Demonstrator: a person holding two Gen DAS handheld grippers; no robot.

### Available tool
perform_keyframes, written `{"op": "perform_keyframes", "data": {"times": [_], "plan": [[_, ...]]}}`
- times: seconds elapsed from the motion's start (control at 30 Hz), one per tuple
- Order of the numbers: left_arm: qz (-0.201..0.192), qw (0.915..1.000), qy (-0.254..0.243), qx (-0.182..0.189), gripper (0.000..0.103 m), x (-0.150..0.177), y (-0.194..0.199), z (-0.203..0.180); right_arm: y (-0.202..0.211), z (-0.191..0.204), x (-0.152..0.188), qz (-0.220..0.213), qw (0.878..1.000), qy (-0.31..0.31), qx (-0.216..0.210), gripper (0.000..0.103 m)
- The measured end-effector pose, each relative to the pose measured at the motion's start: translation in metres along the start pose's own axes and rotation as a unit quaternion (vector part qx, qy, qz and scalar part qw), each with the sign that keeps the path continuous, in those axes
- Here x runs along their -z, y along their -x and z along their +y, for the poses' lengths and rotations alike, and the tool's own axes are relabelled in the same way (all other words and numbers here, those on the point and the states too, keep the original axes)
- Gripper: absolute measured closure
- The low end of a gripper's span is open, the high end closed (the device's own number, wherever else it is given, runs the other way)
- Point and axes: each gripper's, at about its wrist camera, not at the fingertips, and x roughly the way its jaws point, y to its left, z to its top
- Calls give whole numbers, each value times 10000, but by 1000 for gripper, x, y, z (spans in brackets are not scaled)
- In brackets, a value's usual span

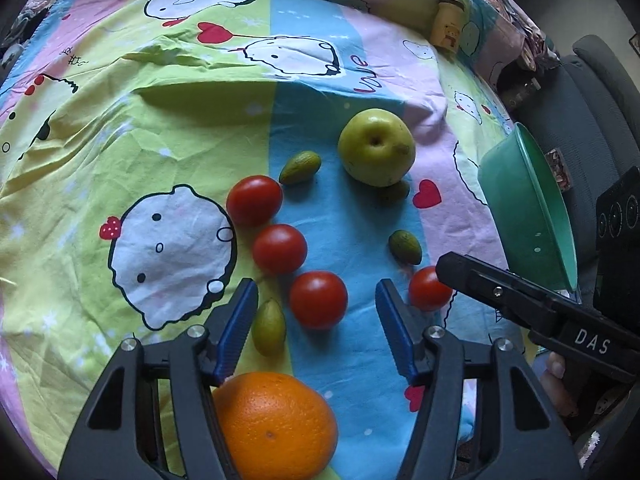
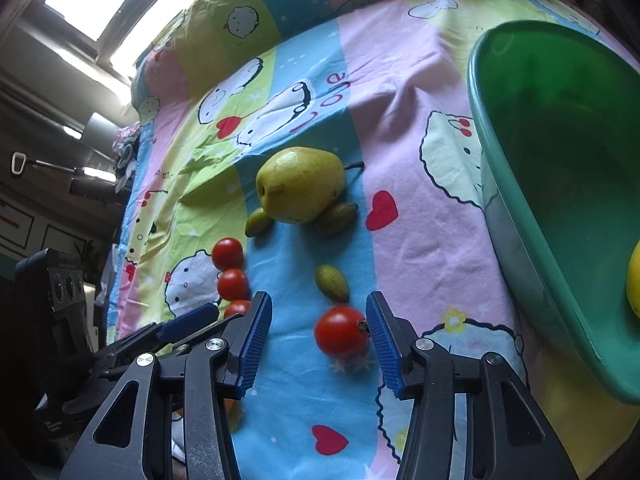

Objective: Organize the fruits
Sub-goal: 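Lower the right tool toward the red cherry tomato beside the green olive, then close the right tool on the cherry tomato while the left tool grasps another tomato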

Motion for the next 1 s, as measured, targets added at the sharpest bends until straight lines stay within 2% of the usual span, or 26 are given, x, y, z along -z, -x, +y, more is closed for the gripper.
{"op": "perform_keyframes", "data": {"times": [0.07,0.17,0.3,0.37,0.53,0.73,1.0], "plan": [[75,10000,-47,16,49,0,-4,-2,-2,0,0,9,9999,33,101,51],[209,9996,-99,-161,55,0,-12,-4,-4,2,0,40,9997,152,160,51],[140,9997,-73,-176,59,-2,-13,-4,-6,2,1,90,9996,207,197,56],[105,9998,-56,-181,59,-2,-13,-3,-8,1,2,121,9994,222,233,60],[-7,9997,-49,-241,59,2,-12,-6,-12,0,4,191,9992,254,258,61],[-116,9997,62,-205,53,5,-11,-6,-17,-1,4,294,9993,165,187,62],[-125,9997,216,72,49,5,-9,-1,-16,-5,4,299,9992,103,260,62]]}}
